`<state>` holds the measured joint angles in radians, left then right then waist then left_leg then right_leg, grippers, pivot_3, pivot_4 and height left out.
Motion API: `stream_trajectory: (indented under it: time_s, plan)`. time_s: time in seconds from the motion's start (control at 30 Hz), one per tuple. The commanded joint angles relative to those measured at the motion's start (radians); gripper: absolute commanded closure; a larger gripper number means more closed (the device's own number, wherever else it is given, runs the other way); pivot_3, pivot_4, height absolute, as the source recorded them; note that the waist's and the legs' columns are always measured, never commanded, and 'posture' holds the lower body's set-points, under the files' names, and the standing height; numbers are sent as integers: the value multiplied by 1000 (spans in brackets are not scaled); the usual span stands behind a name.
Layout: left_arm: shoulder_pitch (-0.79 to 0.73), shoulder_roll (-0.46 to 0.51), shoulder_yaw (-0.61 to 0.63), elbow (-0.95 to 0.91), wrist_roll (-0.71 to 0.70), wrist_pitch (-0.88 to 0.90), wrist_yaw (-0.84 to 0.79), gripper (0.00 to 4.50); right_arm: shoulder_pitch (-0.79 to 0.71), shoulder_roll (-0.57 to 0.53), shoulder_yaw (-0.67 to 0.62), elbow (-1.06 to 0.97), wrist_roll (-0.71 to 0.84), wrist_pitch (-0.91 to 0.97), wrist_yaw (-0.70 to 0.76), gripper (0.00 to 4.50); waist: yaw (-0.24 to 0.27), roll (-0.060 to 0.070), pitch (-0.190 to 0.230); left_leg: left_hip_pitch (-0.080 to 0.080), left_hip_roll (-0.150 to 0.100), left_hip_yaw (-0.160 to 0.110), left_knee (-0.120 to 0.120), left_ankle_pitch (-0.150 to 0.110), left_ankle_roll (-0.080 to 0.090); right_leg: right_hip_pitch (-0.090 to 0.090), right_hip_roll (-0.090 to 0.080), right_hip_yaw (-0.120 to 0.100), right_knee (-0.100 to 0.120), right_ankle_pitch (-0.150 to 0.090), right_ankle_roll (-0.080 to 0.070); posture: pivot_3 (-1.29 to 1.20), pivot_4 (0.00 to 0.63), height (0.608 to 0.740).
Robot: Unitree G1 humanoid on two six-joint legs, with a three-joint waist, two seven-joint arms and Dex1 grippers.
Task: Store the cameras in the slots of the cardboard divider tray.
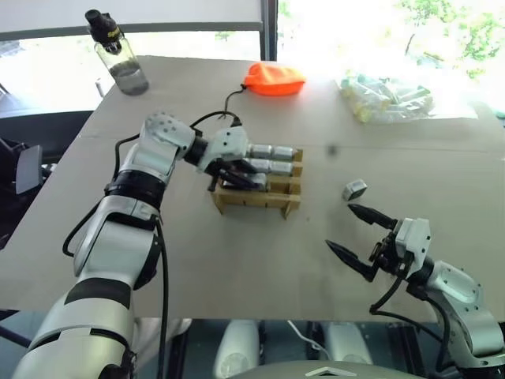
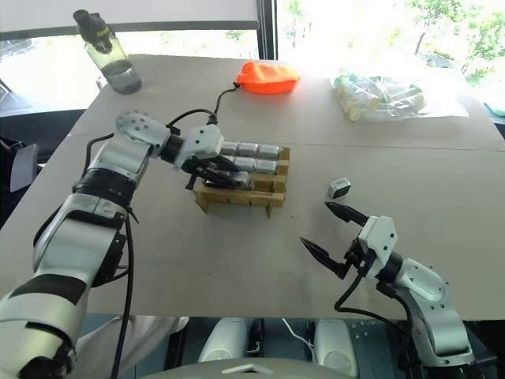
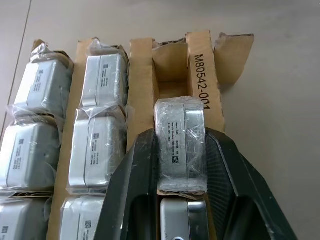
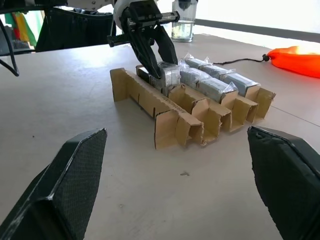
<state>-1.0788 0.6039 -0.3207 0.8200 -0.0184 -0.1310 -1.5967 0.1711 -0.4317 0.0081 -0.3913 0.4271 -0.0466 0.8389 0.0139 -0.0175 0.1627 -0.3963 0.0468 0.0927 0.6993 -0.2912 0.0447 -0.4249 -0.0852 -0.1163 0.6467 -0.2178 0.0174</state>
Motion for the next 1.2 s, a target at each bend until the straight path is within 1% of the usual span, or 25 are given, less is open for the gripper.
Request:
stream_trajectory:
  time_s: [0.03,0.07,0.1,0.13,0.17,0.2,0.27,0.3,0.33,0.4,0.43,0.6,0.7,0.77,0.87,1.03,1.1,1.2]
  plan:
    - [-1,3,10,-14,12,15,-13,3768,1,0,3,-46,5,-5,-11,46,-1,0,0,0,0,0,0,0,0,0,0,0,0,0,0,0,150,726]
    - [0,2,12,-16,13,16,-14,3768,2,-1,4,-44,5,-8,-11,46,-2,0,0,0,0,0,0,0,0,0,0,0,0,0,0,0,150,726]
    - [1,0,14,-18,13,17,-15,2745,3,-2,4,-43,5,-10,-10,0,-1,0,0,0,0,0,0,0,0,0,0,0,0,0,0,0,150,726]
    - [2,-1,13,-22,10,20,-16,2538,4,-3,4,-42,6,-11,-10,0,-1,0,0,0,0,0,0,0,0,0,0,0,0,0,0,0,150,726]
    - [3,-1,13,-25,8,23,-17,1869,4,-3,3,-41,6,-12,-10,0,0,0,0,0,0,0,0,0,0,0,0,0,0,0,0,0,150,726]
    - [2,-6,18,-25,10,21,-8,1555,4,-4,2,-40,6,-12,-10,0,0,0,0,0,0,0,0,0,0,0,0,0,0,0,0,0,150,726]
    - [-7,-20,32,-12,18,18,39,606,3,-6,-1,-36,5,-8,-12,0,1,0,0,0,0,0,0,0,0,0,0,0,0,0,0,0,150,726]
    - [-16,-29,45,-2,9,44,54,140,3,-9,-3,-37,5,5,-18,0,2,0,0,0,0,-1,0,0,0,0,0,0,0,0,0,0,150,726]
    - [-22,-33,53,4,2,64,61,27,3,-10,-3,-38,4,14,-23,0,3,0,0,0,0,-2,0,0,0,1,0,-1,0,0,0,0,150,726]
    - [-18,-23,77,-17,-26,106,38,27,4,-23,-14,-28,-13,20,-33,0,2,0,0,0,0,-3,1,0,0,2,-1,-2,0,0,0,0,150,726]
    - [-2,-10,93,-49,-43,125,23,27,3,-47,-30,-15,-26,14,-21,0,0,0,0,0,0,-4,2,0,0,2,0,-2,0,0,0,0,150,726]
    - [122,50,187,-293,-196,285,-17,27,-57,-224,-124,104,-30,0,94,0,-7,0,0,0,0,-6,1,-1,2,1,-1,0,0,0,0,0,150,726]
    - [232,73,265,-465,-283,387,33,27,-138,-360,-119,202,-80,16,190,0,-3,1,0,1,0,-6,1,-1,2,2,-1,0,0,0,0,0,150,726]
    - [310,88,303,-578,-317,434,80,27,-210,-413,-103,278,-96,-6,254,0,-3,2,0,2,1,-5,1,-1,2,2,-1,1,0,0,0,0,150,726]
    - [450,125,350,-766,-315,464,184,27,-380,-453,-59,441,-120,-59,360,0,-9,2,0,4,1,-5,1,-1,2,3,0,1,0,0,0,0,150,726]
    - [633,128,476,-1089,-434,656,384,27,-654,-470,31,716,-188,-122,537,0,-3,2,1,3,2,-6,1,-1,2,3,-1,0,-1,0,0,0,150,726]
    - [713,148,514,-1204,-460,708,437,27,-757,-464,75,832,-228,-152,601,0,-1,2,1,3,4,-5,1,-1,2,3,-2,1,-1,0,0,0,150,726]
    - [815,166,581,-1342,-510,798,528,27,-916,-422,139,1018,-294,-220,675,0,-2,3,1,3,5,-5,1,-1,2,3,-1,1,-3,0,0,0,150,726]
